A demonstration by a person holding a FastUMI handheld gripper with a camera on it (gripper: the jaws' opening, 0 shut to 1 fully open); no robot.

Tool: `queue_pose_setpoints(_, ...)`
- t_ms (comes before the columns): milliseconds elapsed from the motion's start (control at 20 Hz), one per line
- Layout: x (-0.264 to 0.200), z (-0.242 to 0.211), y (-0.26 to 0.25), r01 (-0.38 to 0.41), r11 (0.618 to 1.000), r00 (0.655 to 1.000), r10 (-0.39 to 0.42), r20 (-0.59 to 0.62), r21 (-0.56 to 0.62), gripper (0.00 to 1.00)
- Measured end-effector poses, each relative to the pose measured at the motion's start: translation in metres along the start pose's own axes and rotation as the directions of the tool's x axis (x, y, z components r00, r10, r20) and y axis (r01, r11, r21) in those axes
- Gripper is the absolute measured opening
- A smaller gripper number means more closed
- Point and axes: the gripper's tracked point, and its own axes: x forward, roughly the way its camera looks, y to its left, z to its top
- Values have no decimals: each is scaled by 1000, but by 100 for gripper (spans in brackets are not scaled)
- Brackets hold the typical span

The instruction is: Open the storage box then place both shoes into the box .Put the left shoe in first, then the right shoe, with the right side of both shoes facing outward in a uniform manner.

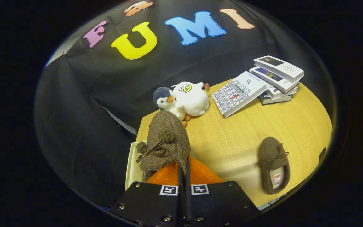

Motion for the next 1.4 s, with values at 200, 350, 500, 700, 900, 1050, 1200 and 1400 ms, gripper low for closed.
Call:
queue_pose_setpoints(200, 17, -10, 31, -19, 1000, 1000, 19, 0, -3, 1)
queue_pose_setpoints(350, 30, -21, 55, -34, 999, 999, 34, 6, -7, 1)
queue_pose_setpoints(500, 43, -32, 72, -30, 999, 999, 31, 21, -24, 1)
queue_pose_setpoints(700, 60, -45, 91, -34, 999, 999, 34, 20, -17, 1)
queue_pose_setpoints(900, 78, -63, 98, -17, 1000, 1000, 17, -1, 4, 1)
queue_pose_setpoints(1050, 89, -77, 103, -10, 1000, 1000, 10, -28, 1, 1)
queue_pose_setpoints(1200, 98, -90, 100, 15, 1000, 998, -16, -57, -22, 1)
queue_pose_setpoints(1400, 105, -99, 102, 12, 999, 997, -15, -77, -40, 1)
